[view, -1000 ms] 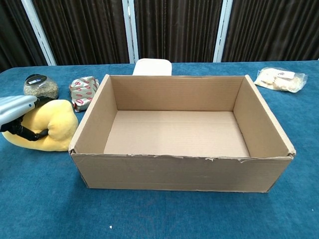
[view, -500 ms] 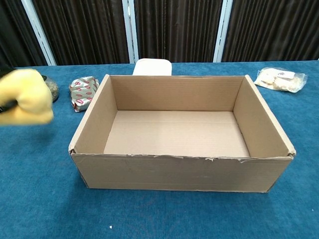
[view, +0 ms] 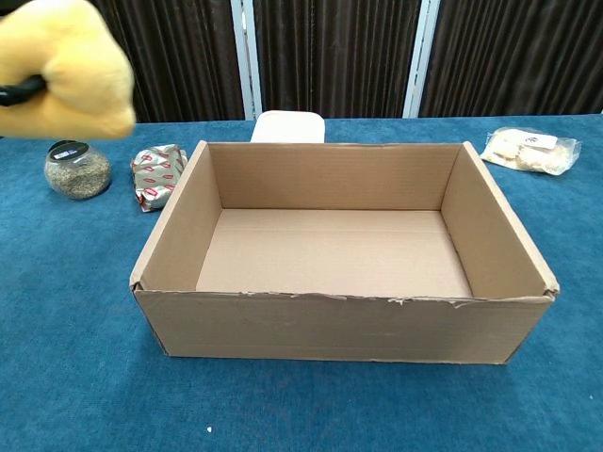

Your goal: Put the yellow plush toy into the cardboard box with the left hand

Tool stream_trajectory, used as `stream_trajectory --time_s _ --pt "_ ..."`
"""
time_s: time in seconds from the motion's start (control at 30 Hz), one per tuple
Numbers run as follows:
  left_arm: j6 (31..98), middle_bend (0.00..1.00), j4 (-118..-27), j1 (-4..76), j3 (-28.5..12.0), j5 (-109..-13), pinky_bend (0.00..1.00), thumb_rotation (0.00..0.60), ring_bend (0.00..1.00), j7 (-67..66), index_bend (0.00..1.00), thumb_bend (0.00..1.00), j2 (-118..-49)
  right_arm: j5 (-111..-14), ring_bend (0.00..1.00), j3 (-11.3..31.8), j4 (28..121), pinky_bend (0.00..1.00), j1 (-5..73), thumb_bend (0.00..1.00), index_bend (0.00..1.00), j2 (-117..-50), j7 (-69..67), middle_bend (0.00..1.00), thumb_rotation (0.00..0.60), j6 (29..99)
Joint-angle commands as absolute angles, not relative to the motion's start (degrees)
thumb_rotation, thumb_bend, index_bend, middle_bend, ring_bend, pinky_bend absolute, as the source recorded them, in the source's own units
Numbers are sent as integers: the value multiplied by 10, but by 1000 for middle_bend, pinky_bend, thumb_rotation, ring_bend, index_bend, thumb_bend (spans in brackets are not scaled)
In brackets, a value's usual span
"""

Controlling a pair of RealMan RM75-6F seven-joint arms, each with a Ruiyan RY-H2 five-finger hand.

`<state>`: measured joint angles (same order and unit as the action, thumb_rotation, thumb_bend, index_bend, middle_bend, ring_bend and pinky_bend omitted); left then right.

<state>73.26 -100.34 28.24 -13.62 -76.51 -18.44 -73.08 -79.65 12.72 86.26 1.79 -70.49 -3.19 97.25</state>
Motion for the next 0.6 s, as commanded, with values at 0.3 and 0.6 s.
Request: stream_trajectory --time_s 0.3,0.6 --pt "659 292 -966 380 -150 -737 478 600 299 -265 360 532 -863 -801 47 141 856 0 17 18 279 -721 -38 144 600 991" --pt "619 200 -870 436 -151 -712 465 600 234 -292 349 526 -951 -825 47 132 852 0 19 18 279 -721 -49 143 600 992"
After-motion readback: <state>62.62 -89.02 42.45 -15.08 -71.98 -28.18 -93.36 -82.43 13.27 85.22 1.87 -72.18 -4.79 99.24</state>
